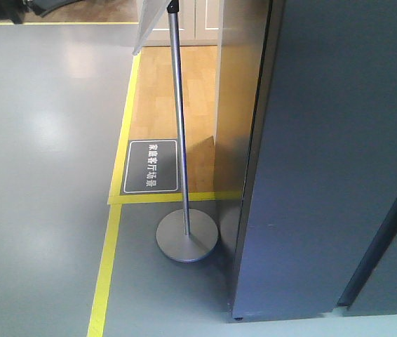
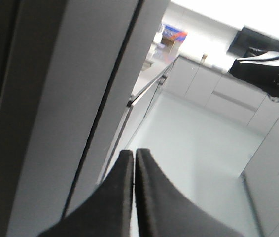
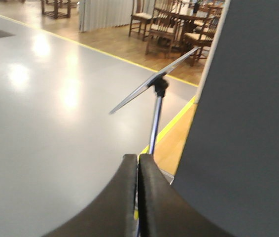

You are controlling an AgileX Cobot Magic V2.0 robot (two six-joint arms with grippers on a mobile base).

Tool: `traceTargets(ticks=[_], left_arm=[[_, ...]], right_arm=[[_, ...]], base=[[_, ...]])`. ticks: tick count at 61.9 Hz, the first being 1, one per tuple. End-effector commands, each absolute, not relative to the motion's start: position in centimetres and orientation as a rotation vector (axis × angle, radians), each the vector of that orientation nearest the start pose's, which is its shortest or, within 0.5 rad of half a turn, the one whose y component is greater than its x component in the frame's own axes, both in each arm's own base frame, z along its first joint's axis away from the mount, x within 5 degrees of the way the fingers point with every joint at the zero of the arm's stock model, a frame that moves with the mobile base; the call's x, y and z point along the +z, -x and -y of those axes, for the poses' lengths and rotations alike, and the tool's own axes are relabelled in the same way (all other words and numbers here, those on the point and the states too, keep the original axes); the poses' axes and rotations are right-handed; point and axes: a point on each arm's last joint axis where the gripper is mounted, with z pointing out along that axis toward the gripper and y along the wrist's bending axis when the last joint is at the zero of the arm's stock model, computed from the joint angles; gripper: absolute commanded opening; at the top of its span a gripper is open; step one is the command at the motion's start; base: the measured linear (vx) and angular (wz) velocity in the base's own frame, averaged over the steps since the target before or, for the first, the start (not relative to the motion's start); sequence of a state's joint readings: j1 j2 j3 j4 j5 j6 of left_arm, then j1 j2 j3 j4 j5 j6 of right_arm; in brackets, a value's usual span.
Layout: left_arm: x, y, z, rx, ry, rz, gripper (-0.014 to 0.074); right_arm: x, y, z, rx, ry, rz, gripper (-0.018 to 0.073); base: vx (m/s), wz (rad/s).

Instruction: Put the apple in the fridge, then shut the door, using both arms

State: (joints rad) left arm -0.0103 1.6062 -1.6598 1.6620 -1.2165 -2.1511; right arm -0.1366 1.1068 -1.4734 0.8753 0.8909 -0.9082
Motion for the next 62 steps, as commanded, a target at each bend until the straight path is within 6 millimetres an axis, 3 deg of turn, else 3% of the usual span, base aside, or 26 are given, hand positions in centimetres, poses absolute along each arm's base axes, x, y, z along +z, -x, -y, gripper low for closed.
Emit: traceTargets(ticks=[1, 11, 16, 23, 32, 44, 50, 56, 62], left_arm=[[49.8, -25.9, 9.9, -1.231, -0.966, -1.515, -0.0008], [50.7, -19.9, 10.1, -1.131, -1.052, -1.507, -0.0008], [50.0, -17.1, 9.9, -1.134, -1.05, -1.511, -0.0008], [47.0, -14.3, 9.7, -1.173, -1.007, -1.572, -0.0008], [41.5, -11.0, 9.4, -1.181, -0.936, -1.643, -0.0008], [32.2, -9.5, 8.3, -1.066, -0.618, -1.804, -0.0008], [28.9, -9.3, 7.5, -1.02, -0.42, -1.864, -0.0008], [27.0, -9.3, 7.0, -1.033, -0.236, -1.884, -0.0008], [26.4, -9.3, 6.8, -1.053, -0.174, -1.886, -0.0008]], right_arm=[[50.5, -16.8, -3.0, 0.265, 0.526, -1.609, -0.0005], [45.9, -12.1, -3.7, 0.251, 0.549, -1.637, -0.0005], [42.2, -10.2, -4.0, 0.28, 0.54, -1.688, -0.0005], [37.7, -7.9, -4.3, 0.301, 0.535, -1.731, -0.0005], [33.2, -5.8, -4.6, 0.303, 0.528, -1.754, -0.0005], [30.4, -4.8, -4.7, 0.32, 0.525, -1.77, -0.0005], [29.9, -4.7, -4.8, 0.327, 0.527, -1.779, -0.0005], [30.0, -4.7, -4.8, 0.334, 0.526, -1.777, -0.0004], [30.0, -4.7, -4.8, 0.335, 0.527, -1.778, -0.0003]], base=[[0.0, 0.0], [0.0, 0.0], [0.0, 0.0], [0.0, 0.0], [0.0, 0.0], [0.0, 0.0], [0.0, 0.0], [0.0, 0.0], [0.0, 0.0]])
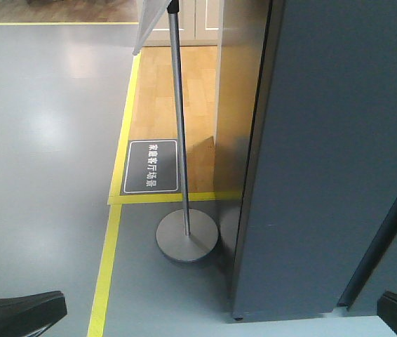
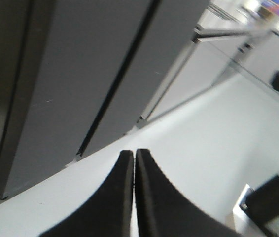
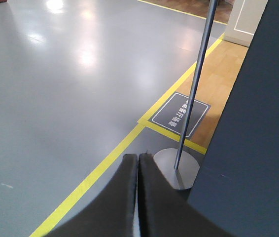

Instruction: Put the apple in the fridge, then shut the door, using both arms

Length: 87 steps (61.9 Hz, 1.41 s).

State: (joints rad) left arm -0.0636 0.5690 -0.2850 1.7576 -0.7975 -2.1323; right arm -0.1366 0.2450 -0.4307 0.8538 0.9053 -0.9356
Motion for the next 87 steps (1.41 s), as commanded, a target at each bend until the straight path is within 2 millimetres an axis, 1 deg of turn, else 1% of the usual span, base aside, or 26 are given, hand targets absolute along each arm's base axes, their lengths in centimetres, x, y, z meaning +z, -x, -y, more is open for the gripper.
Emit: traceTargets(ticks=[1, 12, 31, 37, 44, 53, 61, 64, 66, 69, 72, 75, 78, 82, 87], left_arm=[[26.4, -9.3, 6.8, -1.053, -0.174, -1.886, -0.0008], [26.6, -9.0, 7.1, -1.11, -0.197, -1.878, -0.0008], [26.7, -7.9, 7.9, -1.229, -0.315, -1.884, -0.0008], [26.8, -8.0, 7.9, -1.236, -0.302, -1.876, -0.0008], [27.7, -8.2, 7.8, -1.324, -0.194, -1.795, -0.0008], [29.6, -9.2, 6.9, -1.482, 0.111, -1.592, -0.0008], [30.1, -9.9, 6.1, -1.503, 0.29, -1.51, -0.0007], [30.1, -10.1, 5.9, -1.466, 0.301, -1.497, -0.0008], [30.0, -10.2, 5.8, -1.425, 0.278, -1.498, -0.0008], [29.9, -10.3, 5.7, -1.296, 0.188, -1.496, -0.0008], [29.8, -10.5, 5.5, -1.122, 0.073, -1.478, -0.0008], [29.5, -10.6, 5.2, -0.982, -0.002, -1.448, -0.0008], [29.0, -10.8, 4.7, -0.85, -0.03, -1.419, -0.0008], [28.0, -11.1, 3.7, -0.695, 0.017, -1.4, -0.0008], [26.1, -11.2, 2.0, -0.509, 0.146, -1.451, -0.0008]], right_arm=[[30.0, -4.7, -4.8, 0.335, 0.527, -1.778, -0.0003], [29.9, -4.7, -4.8, 0.336, 0.528, -1.779, -0.0004], [29.9, -4.6, -4.8, 0.337, 0.529, -1.779, -0.0004], [29.9, -4.6, -4.8, 0.337, 0.529, -1.779, -0.0004], [29.9, -4.6, -4.8, 0.337, 0.529, -1.779, -0.0004], [29.9, -4.6, -4.9, 0.338, 0.53, -1.78, -0.0004], [29.9, -4.6, -4.9, 0.339, 0.529, -1.779, -0.0004], [29.9, -4.6, -4.9, 0.339, 0.529, -1.779, -0.0004], [29.9, -4.6, -4.9, 0.339, 0.529, -1.779, -0.0004], [29.9, -4.6, -4.9, 0.339, 0.529, -1.779, -0.0004], [29.9, -4.6, -4.9, 0.339, 0.529, -1.779, -0.0004], [29.9, -4.6, -4.9, 0.339, 0.529, -1.779, -0.0004], [29.9, -4.6, -4.9, 0.339, 0.529, -1.779, -0.0004], [29.9, -4.6, -4.9, 0.339, 0.529, -1.779, -0.0004], [29.9, -4.6, -4.9, 0.339, 0.529, -1.779, -0.0004]], base=[[0.0, 0.0], [0.0, 0.0], [0.0, 0.0], [0.0, 0.0], [0.0, 0.0], [0.0, 0.0], [0.0, 0.0], [0.0, 0.0], [0.0, 0.0], [0.0, 0.0], [0.0, 0.0], [0.0, 0.0], [0.0, 0.0], [0.0, 0.0], [0.0, 0.0]])
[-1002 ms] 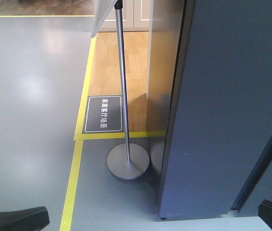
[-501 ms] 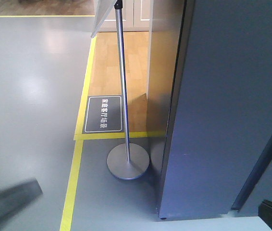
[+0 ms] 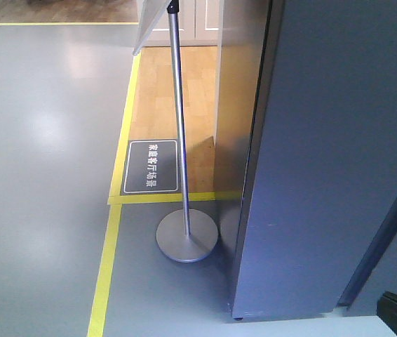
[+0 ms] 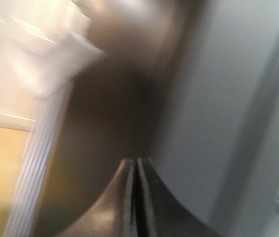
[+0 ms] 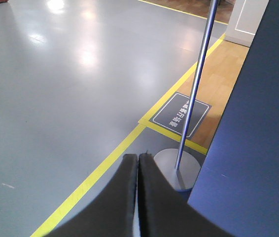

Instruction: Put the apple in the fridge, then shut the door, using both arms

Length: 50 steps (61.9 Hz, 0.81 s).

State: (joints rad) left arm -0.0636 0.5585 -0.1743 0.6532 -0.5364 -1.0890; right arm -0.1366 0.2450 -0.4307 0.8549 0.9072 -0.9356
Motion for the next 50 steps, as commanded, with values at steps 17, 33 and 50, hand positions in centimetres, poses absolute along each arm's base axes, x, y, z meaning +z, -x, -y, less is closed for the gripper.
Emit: traceTargets(ticks=[17, 33, 50], left_arm=[[22.3, -8.6, 0.6, -0.172, 0.082, -1.732, -0.0008], [19.9, -6.5, 0.3, -0.146, 0.084, -1.614, -0.0008], [18.6, -5.6, -0.5, -0.017, 0.159, -1.614, -0.0008]], right_arm=[[30.0, -4.6, -4.9, 0.34, 0.528, -1.778, -0.0004], [30.0, -4.6, -4.9, 0.34, 0.528, -1.778, -0.0004], [29.9, -4.6, -4.9, 0.341, 0.529, -1.779, -0.0004]], base=[[0.0, 0.0], [0.0, 0.0], [0.0, 0.0]])
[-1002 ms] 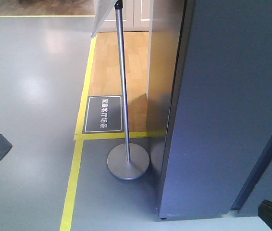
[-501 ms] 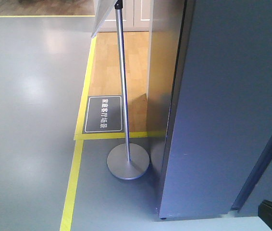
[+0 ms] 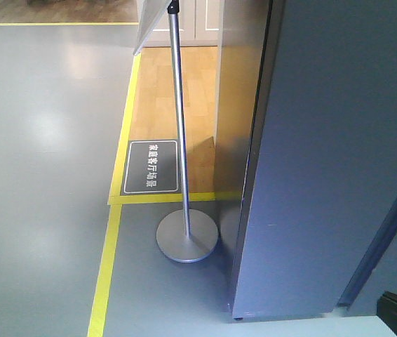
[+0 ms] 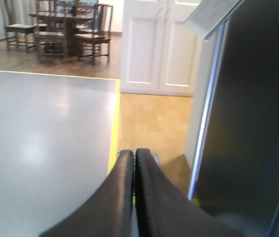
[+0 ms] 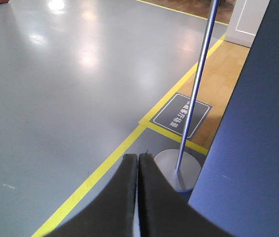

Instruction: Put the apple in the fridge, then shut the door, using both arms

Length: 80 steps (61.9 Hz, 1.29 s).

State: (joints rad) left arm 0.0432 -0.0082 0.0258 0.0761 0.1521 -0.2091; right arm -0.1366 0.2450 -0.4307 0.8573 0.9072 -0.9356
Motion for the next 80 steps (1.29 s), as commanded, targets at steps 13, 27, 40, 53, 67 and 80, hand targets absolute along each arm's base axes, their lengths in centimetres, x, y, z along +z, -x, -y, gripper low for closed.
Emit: traceTargets(ticks=[13, 27, 40, 53, 67, 80], left_arm=[[18.68, -5.59, -0.83, 0.014, 0.205, -1.599, -0.0008], [18.73, -5.6, -0.81, 0.008, 0.208, -1.594, -0.0008], [18.76, -5.6, -0.81, 0.008, 0.208, -1.594, -0.0008], [18.76, -5.6, -0.81, 0.008, 0.208, -1.594, -0.0006], [18.76, -5.6, -0.81, 0.008, 0.208, -1.594, -0.0006], [18.76, -5.6, -0.81, 0.008, 0.208, -1.594, -0.0006]], right_arm=[[29.95, -4.64, -4.87, 0.341, 0.529, -1.779, -0.0004], [29.95, -4.64, -4.87, 0.341, 0.529, -1.779, -0.0004], [29.95, -4.64, -4.87, 0.341, 0.529, -1.779, -0.0004], [29.95, -4.64, -4.87, 0.341, 0.529, -1.779, -0.0004], [29.95, -4.64, -4.87, 0.341, 0.529, -1.779, -0.0004], [29.95, -4.64, -4.87, 0.341, 0.529, -1.779, -0.0004]], base=[[0.0, 0.0], [0.0, 0.0], [0.0, 0.0], [0.0, 0.0], [0.0, 0.0], [0.0, 0.0]])
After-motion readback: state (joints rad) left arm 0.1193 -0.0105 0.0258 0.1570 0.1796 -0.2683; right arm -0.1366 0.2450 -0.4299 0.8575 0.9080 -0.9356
